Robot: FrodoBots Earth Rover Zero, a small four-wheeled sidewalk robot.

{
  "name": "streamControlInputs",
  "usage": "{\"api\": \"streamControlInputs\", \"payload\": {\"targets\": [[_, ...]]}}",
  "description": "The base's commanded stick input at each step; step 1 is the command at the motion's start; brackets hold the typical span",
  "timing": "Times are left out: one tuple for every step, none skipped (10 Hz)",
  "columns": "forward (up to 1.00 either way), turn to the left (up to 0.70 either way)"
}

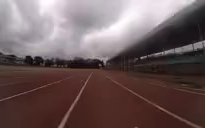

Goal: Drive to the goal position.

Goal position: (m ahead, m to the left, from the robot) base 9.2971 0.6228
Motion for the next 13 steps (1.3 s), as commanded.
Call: {"api": "streamControlInputs", "payload": {"targets": [[0.70,0.00],[0.70,0.00],[0.70,0.00],[0.70,0.00],[0.70,0.00],[0.70,0.00],[0.70,0.00],[0.70,0.00],[0.70,0.00],[0.70,0.00],[0.70,0.00],[0.70,0.00],[0.70,0.00]]}}
